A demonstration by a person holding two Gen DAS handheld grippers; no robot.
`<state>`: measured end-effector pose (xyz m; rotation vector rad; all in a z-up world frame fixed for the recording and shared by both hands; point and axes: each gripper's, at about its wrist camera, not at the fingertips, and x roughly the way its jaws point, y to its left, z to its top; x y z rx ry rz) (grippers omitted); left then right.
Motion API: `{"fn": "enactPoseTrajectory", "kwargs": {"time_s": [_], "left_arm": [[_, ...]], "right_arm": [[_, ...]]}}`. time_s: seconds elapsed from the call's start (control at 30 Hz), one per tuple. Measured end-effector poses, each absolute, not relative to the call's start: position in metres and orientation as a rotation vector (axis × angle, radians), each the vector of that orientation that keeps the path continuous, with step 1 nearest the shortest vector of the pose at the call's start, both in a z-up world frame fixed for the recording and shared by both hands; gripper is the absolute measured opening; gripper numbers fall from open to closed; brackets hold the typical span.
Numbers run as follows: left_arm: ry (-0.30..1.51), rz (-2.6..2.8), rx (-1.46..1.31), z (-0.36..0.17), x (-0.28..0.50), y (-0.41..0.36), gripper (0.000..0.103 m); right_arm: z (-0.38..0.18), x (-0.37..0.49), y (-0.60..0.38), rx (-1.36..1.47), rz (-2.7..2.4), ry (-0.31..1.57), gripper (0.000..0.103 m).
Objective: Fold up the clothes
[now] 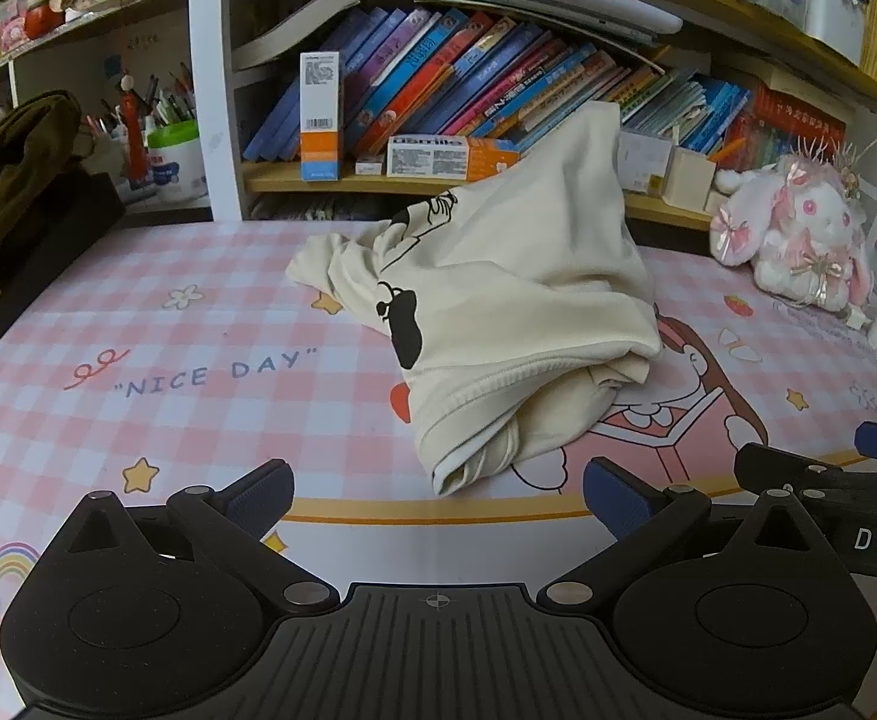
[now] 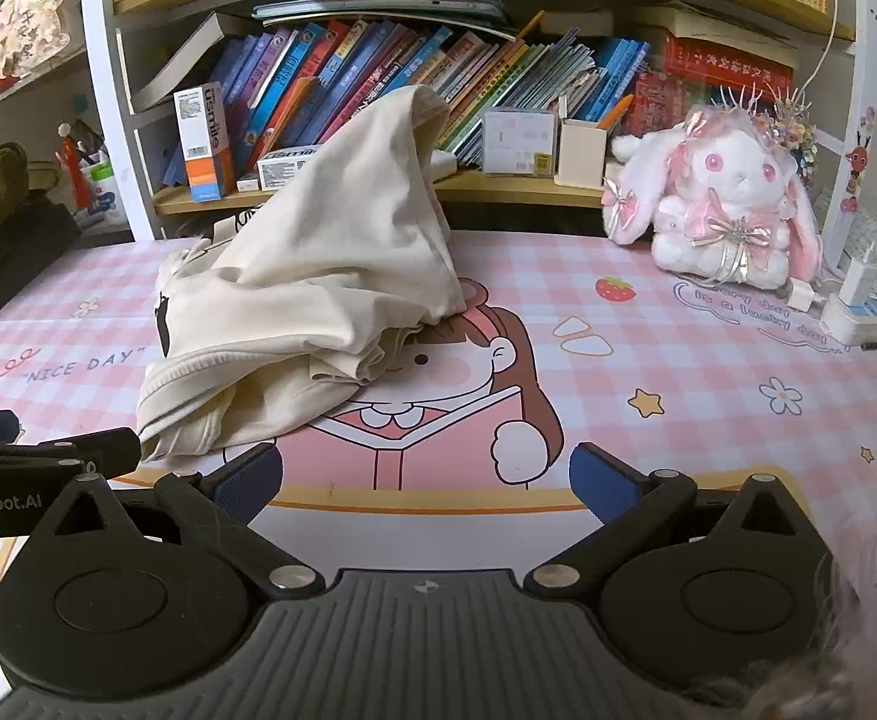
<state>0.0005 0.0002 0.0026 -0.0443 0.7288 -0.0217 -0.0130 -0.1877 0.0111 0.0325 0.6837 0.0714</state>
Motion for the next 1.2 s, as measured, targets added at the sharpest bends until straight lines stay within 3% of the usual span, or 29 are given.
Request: {"fn": "enactPoseTrajectory", "kwargs": {"time_s": [1.2], "left_arm": [[0.747,-0.008,-0.044,-0.0003,0.0048,0.0001,0.103]], "right_arm": [[0.0090,-0.0071,-0.1884,0.025,0.062,0.700,0.103]]}}
